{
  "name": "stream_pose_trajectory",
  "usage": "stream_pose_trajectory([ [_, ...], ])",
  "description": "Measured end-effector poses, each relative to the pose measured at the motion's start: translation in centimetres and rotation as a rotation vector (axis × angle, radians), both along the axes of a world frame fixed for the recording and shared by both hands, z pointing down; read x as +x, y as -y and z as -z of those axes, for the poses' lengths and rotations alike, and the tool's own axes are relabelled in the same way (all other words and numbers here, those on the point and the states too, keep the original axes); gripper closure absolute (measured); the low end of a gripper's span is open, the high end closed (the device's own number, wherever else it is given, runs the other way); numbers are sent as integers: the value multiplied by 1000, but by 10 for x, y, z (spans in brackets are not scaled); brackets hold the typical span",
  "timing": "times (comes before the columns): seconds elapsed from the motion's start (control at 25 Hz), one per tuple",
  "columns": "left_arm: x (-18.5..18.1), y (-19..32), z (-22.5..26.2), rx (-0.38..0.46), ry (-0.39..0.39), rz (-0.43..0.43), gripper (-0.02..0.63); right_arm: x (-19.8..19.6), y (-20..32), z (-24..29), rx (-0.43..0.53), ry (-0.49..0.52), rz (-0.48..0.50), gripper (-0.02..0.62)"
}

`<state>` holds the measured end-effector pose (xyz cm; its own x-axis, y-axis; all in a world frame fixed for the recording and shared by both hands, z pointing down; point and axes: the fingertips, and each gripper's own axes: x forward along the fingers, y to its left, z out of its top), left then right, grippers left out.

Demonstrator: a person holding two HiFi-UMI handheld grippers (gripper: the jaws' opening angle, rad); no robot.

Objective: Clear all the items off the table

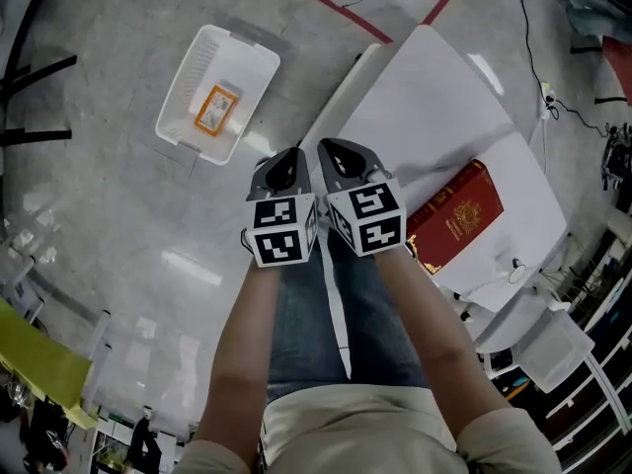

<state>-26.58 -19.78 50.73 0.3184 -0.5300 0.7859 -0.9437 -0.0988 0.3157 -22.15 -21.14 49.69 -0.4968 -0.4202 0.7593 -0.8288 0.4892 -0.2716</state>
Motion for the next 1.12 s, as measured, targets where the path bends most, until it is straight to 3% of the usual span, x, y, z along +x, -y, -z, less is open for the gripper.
stream_pose_trajectory([
  [1.12, 170, -43, 38, 19, -37, -259, 597, 175, -50, 33, 36, -11, -218, 597],
])
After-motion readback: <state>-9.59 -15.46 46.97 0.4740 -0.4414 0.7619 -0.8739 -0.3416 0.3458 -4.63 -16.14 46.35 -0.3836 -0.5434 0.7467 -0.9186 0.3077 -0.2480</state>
